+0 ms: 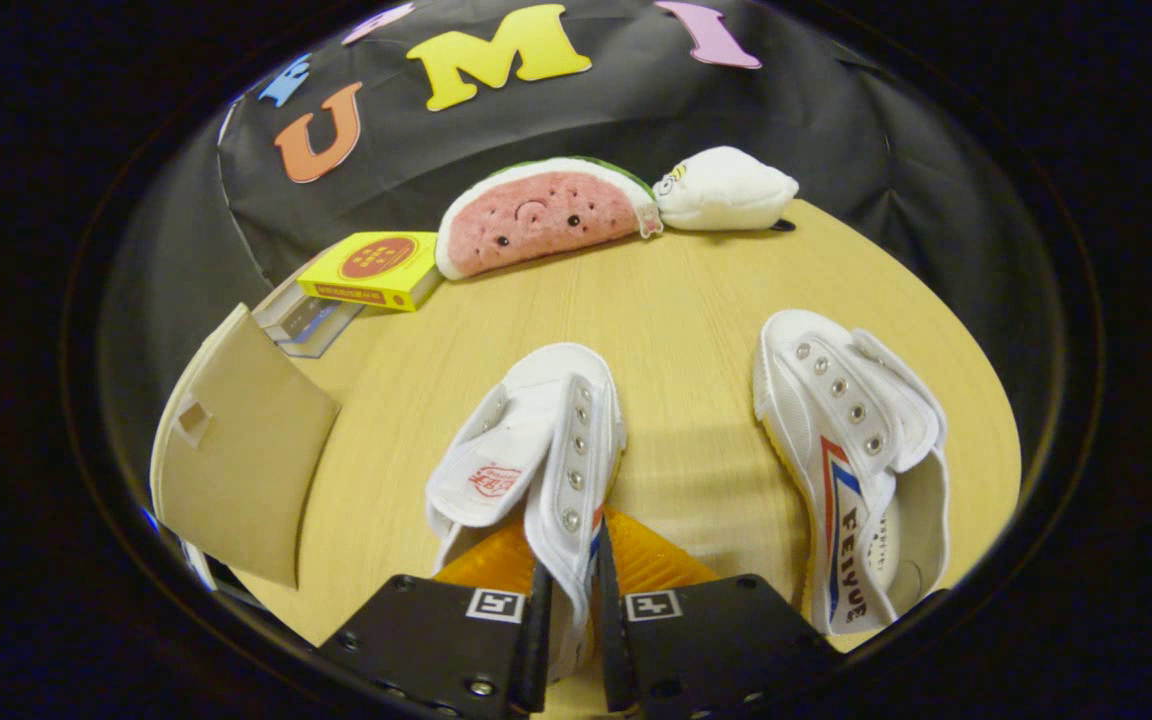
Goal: Open the storage box then place both shoes into the box .Put the left shoe in first, then the right shoe, with the right side of both shoes facing outward in a uniform manner.
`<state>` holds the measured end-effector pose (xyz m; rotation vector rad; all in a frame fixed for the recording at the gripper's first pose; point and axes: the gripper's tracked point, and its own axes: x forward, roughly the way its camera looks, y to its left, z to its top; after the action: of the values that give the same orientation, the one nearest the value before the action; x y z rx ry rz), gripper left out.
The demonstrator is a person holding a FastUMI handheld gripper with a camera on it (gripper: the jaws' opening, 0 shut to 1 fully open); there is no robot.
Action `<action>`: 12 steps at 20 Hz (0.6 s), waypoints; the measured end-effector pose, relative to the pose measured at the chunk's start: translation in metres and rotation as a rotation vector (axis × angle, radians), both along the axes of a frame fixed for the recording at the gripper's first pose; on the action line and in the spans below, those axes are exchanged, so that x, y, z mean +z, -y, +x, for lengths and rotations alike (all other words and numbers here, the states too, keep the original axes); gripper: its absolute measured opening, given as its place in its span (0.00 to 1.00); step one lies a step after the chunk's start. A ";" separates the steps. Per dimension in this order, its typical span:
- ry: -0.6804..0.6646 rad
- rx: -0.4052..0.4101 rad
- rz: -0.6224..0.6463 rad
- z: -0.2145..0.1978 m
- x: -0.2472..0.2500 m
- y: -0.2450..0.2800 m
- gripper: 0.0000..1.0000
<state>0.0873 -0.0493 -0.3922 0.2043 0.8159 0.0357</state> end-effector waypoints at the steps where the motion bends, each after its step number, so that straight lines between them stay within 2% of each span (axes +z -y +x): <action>1: -0.008 -0.026 0.005 0.000 0.004 0.003 0.21; 2: -0.027 -0.042 0.009 -0.001 0.000 0.003 0.06; 3: -0.037 -0.064 0.033 -0.001 0.004 0.003 0.00; 6: -0.049 -0.107 0.065 0.002 0.011 0.003 0.00; 12: -0.084 -0.170 0.151 -0.021 0.033 -0.021 0.00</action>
<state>0.0658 -0.0282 -0.3588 0.4189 0.8781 -0.0716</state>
